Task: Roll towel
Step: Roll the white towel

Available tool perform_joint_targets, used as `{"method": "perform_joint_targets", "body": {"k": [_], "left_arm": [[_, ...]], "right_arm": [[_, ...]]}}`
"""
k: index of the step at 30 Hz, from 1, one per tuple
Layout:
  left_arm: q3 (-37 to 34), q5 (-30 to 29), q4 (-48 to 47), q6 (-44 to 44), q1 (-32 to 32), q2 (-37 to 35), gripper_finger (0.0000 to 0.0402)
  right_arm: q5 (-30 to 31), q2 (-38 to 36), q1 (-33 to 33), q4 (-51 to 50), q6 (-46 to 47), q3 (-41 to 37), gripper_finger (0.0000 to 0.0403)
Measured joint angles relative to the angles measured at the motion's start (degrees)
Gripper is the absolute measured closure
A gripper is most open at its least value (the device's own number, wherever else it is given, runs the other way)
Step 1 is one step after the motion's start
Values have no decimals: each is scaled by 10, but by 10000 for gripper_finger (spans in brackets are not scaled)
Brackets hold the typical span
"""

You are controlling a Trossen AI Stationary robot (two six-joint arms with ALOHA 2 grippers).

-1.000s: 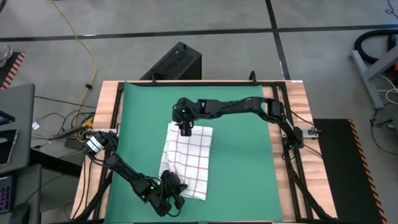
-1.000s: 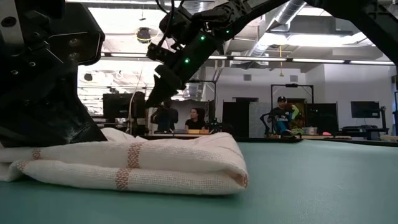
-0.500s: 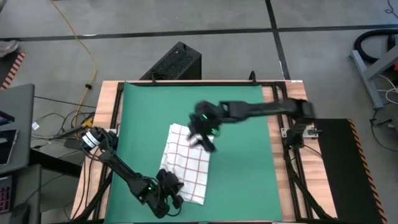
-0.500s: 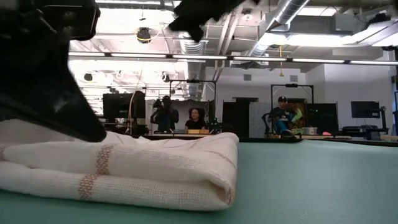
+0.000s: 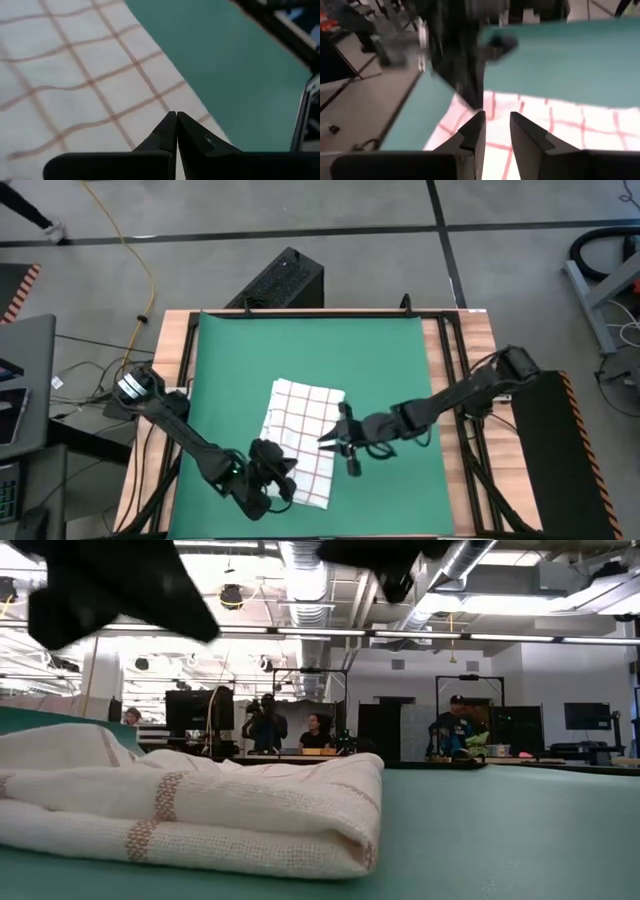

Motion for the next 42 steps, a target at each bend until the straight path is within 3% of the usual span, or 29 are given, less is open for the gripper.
{"method": "perform_joint_targets", "body": {"k": [3, 7, 14, 20, 24, 29, 34, 37, 42], "left_arm": [[0, -11, -58, -67, -28, -9, 402], [-1, 43, -122, -147, -54, 16, 402], [-1, 71, -156, -196, -61, 39, 402], [38, 91, -353, -347, -95, 16, 401], [36, 145, -319, -341, -103, 21, 401], [30, 36, -300, -370, -129, 21, 400], [-14, 31, -276, -406, -154, 22, 394], [-23, 32, -223, -374, -156, 22, 375], [-23, 83, -114, -229, -147, 22, 323]], "right_arm": [[2, 41, 9, 28, 13, -1, 295], [2, 60, 16, 44, 42, 1, 295], [2, 53, 21, 27, 40, 1, 295], [2, 61, 22, -11, 57, 1, 295], [1, 61, 30, -39, 77, 1, 291], [6, 63, 55, -33, 74, 1, 298], [18, 77, 68, -32, 84, 1, 303], [19, 82, 68, -39, 103, 1, 303], [18, 90, 70, -35, 116, 1, 303]]}}
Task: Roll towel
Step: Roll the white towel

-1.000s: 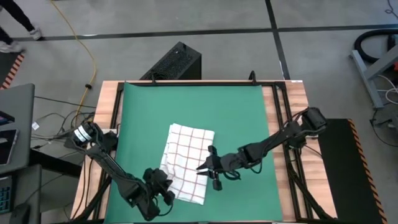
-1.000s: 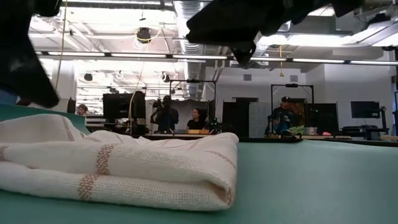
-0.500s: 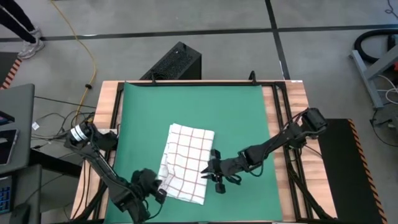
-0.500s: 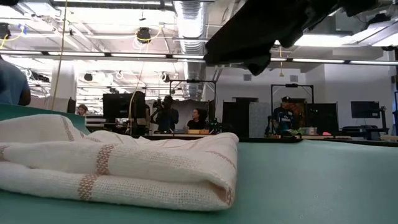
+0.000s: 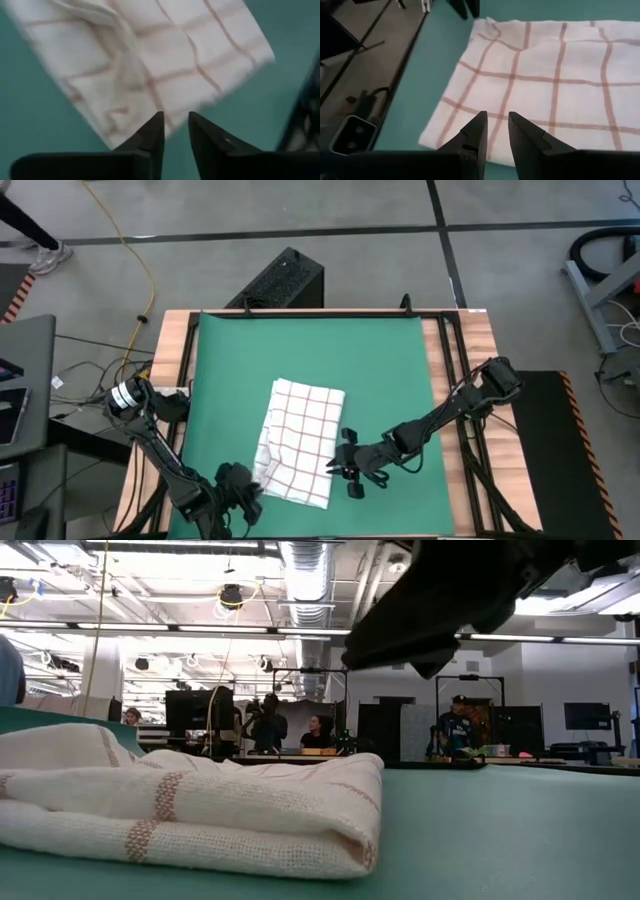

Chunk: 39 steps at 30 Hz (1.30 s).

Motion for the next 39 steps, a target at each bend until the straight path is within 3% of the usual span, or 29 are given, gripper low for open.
{"method": "perform_joint_targets", "body": {"k": [3, 8, 17, 33, 39], "left_arm": [[0, 37, 0, 43, 10, 0, 290], [0, 49, -56, 30, 21, 0, 260], [14, 89, -82, 67, 21, -1, 269], [14, 74, -152, 81, 22, -1, 271], [14, 74, -106, 108, 22, -1, 253]], "right_arm": [[-1, -1, 0, 2, 3, 0, 303], [-3, 0, 0, 1, 14, 0, 303], [-4, 0, 0, 1, 18, 0, 303], [-4, 0, 0, 0, 18, 0, 303], [-4, 0, 0, -2, 21, 0, 303]]}}
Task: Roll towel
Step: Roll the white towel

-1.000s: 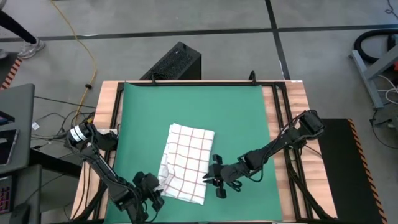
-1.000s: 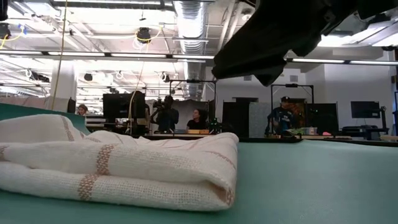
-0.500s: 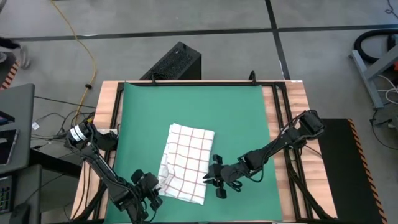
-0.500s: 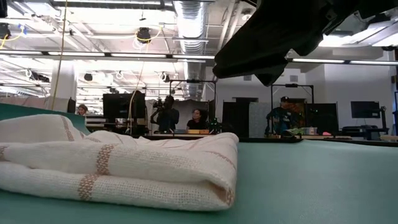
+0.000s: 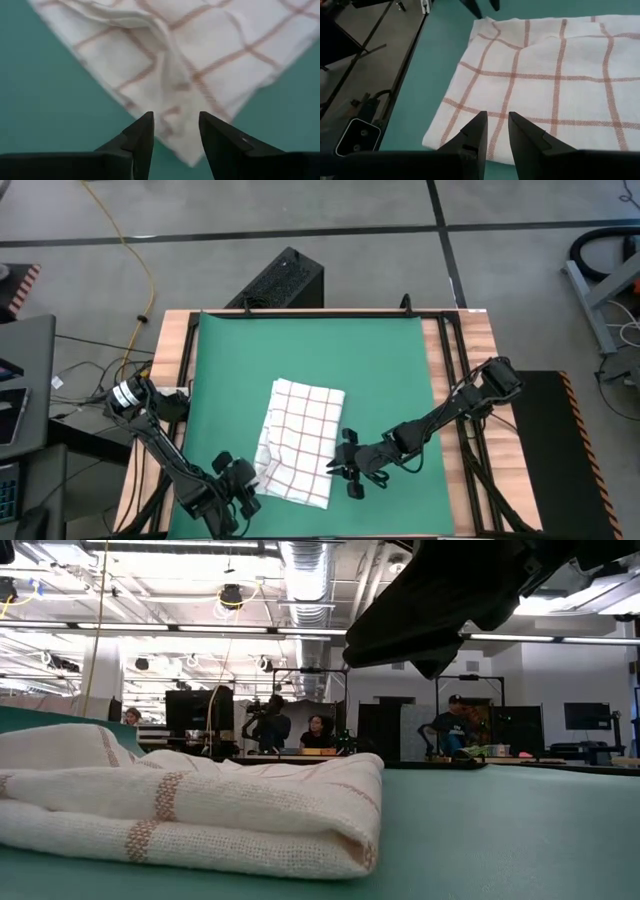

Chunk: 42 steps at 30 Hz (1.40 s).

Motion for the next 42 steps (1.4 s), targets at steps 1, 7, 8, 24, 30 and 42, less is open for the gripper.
{"method": "perform_joint_targets", "body": {"k": [1, 7, 8, 24, 30, 42], "left_arm": [[0, 0, 11, 5, 0, 0, 250], [0, 4, 14, 29, 2, 0, 238], [0, 5, 3, 28, 4, 0, 238], [-21, 35, 37, 65, 20, 1, 260], [-30, 49, 64, 64, 25, 1, 284], [2, 75, 67, 71, 40, -3, 398]], "right_arm": [[0, 0, -1, -1, 1, 0, 303], [0, 0, -5, -15, 2, 0, 303], [0, 0, -5, -15, 2, 0, 303], [0, 0, -5, -15, 3, 0, 303], [0, 0, -5, -16, 3, 0, 303], [0, 0, -9, -29, 3, 0, 303]]}}
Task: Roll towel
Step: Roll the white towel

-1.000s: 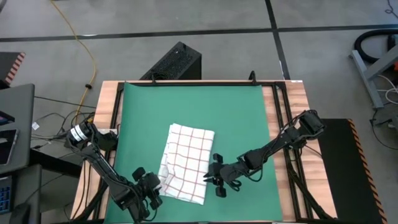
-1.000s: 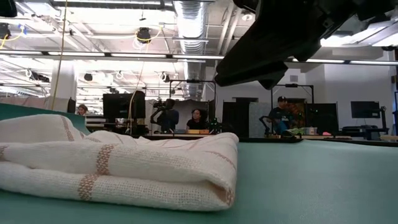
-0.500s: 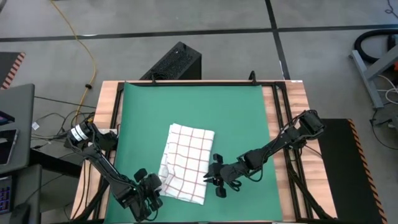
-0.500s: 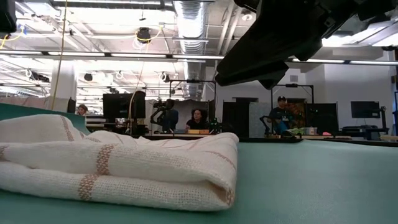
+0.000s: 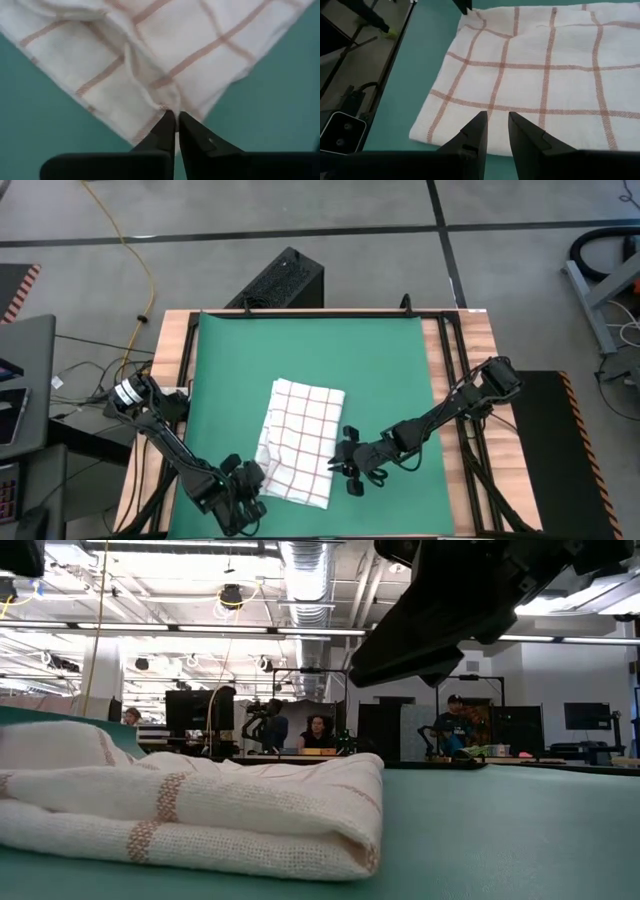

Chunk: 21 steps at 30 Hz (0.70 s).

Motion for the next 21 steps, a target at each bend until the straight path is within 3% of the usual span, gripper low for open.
{"method": "perform_joint_targets", "body": {"k": [9, 21], "left_arm": [[75, 6, -54, -47, -7, -1, 401], [60, 42, -74, -69, -11, -1, 401]], "right_arm": [[0, 0, 0, 0, 0, 0, 303], [-17, 0, 0, 0, -1, 0, 303]]}}
